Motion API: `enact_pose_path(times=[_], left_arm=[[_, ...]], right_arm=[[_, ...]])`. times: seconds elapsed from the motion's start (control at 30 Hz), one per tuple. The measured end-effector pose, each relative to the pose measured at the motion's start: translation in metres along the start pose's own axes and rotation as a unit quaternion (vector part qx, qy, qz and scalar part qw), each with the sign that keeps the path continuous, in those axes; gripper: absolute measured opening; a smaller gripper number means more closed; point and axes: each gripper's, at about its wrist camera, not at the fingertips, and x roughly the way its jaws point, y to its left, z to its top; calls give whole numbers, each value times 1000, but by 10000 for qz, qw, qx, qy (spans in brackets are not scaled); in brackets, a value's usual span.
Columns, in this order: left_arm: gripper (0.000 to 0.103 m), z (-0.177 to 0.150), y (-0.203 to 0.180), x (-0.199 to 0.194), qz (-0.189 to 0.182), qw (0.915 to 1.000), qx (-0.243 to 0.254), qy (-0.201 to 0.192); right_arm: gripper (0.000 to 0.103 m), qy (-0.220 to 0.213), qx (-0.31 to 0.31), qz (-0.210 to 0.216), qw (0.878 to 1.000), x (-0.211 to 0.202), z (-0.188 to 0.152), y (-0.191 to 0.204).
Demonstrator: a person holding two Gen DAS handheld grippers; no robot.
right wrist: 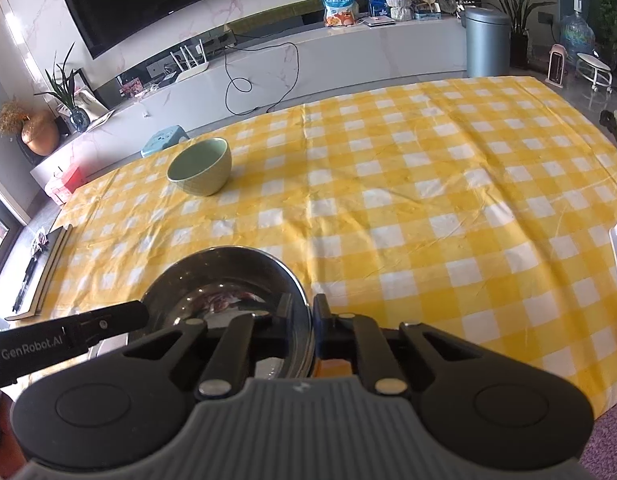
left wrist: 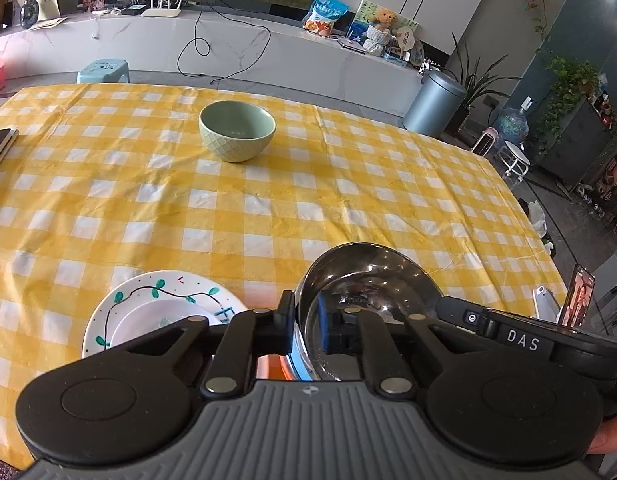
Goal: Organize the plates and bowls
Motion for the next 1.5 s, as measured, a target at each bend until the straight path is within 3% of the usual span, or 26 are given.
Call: enact_pose_path(times=[0.07, 0.4, 0.67, 0.97, 1.23, 1.43, 1.5], left_arm=[[9, -1, 3, 2, -14, 10000, -44, 19], [8, -3, 7, 6, 6, 9999, -78, 86], [16, 5, 8, -3, -76, 9999, -83, -112], [18, 35, 3, -4, 1, 9992, 328, -206], [19, 72, 16, 11, -14, 9995, 310, -102], [25, 99, 30, 34, 130, 9993, 362, -8], [33, 108, 37, 43, 148, 9993, 335, 45]], right_arm=[[1, 6, 2, -42, 10000, 2, 0, -2], [2, -62, -96, -66, 9999, 1, 1, 1], [7, -276, -90, 97, 9995, -4, 6, 3], [18, -458, -453, 281, 9975, 2, 35, 21], [22, -367, -756, 432, 9955, 26, 66, 43], [22, -188, -871, 455, 9950, 56, 90, 57], [23, -79, -869, 519, 9948, 68, 99, 60]])
